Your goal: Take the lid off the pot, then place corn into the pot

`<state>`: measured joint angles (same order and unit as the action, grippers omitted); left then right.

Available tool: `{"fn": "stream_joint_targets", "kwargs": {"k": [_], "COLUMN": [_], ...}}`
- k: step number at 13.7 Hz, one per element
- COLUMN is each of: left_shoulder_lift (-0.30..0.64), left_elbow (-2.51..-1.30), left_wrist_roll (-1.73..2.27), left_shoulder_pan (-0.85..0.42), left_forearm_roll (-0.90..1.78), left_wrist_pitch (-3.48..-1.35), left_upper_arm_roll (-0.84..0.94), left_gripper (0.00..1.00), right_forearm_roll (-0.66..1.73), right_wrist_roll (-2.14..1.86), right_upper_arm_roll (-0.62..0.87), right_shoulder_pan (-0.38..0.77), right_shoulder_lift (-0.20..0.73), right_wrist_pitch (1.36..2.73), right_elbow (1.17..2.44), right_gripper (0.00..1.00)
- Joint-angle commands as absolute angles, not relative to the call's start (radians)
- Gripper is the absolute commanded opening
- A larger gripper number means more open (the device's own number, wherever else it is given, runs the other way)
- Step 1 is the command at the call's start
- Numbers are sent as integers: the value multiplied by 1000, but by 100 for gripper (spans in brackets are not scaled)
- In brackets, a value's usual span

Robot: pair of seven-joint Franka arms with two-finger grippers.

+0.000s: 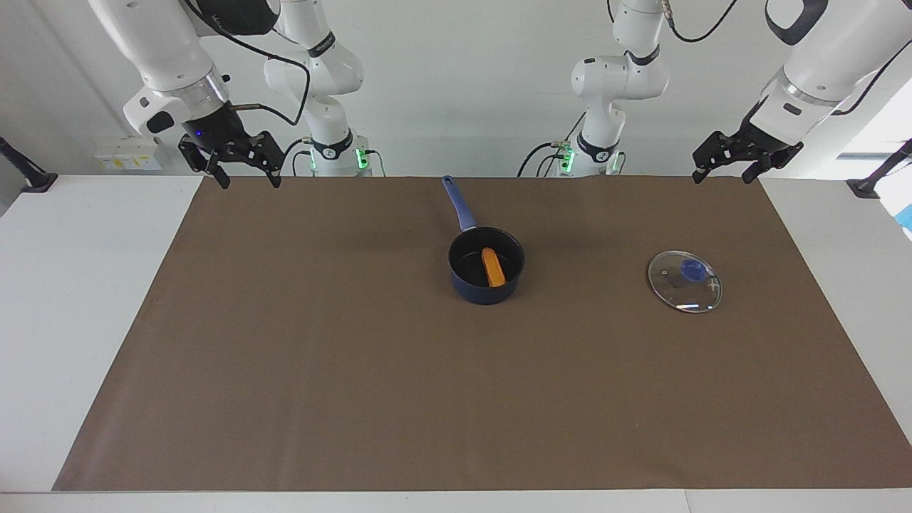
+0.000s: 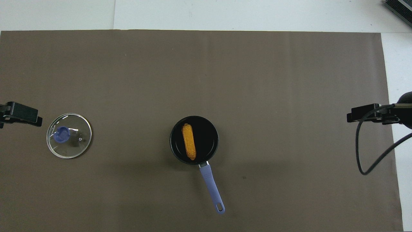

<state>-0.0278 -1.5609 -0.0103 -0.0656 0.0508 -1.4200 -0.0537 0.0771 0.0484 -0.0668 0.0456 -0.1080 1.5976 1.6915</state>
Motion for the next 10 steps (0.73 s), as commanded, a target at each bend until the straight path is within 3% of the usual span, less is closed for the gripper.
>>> {"fn": "stream_joint_targets", "kwargs": {"k": [1,10], "left_shoulder_lift": [-52,-52], "left_elbow": [-1586,-1586], "left_wrist_roll": [-15,-15], "left_shoulder_pan": [-64,-64], "left_forearm_roll": [35,35], "left_wrist_pitch": [-1439,-1439], "left_upper_arm_roll": [-54,-54], "left_gripper": [100,100], "right_forearm_roll": [55,-1], "right_wrist_roll": [41,18], "right_upper_arm_roll": [-67,-61], "right_shoulder_pan": [26,23], "right_shoulder_lift": [-112,-136], "right_wrist_pitch": [1522,1491], "right_elbow": [1596,1595], "right_gripper": [100,100]}}
